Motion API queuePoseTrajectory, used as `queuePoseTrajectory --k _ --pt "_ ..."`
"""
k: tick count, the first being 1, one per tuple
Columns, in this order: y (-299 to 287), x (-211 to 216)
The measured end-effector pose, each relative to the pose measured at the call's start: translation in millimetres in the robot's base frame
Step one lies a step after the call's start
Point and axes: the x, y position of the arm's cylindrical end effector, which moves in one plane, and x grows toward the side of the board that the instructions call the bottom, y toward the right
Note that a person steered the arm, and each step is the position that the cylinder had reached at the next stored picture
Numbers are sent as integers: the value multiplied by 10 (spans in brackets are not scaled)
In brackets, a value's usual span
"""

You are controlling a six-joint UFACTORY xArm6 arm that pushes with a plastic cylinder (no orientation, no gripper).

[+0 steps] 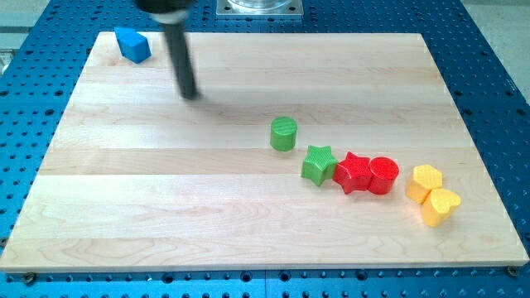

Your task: Place the yellow heart vertically below the red circle

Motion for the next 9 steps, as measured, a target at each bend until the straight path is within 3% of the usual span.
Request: queuePoseTrajectory --k 2,4,5,7,8,9 --pt "2716 391" --pt "3745 1539" --pt "3771 2085" --pt "2868 2238" --pt "2289 2136" --pt "2076 1958"
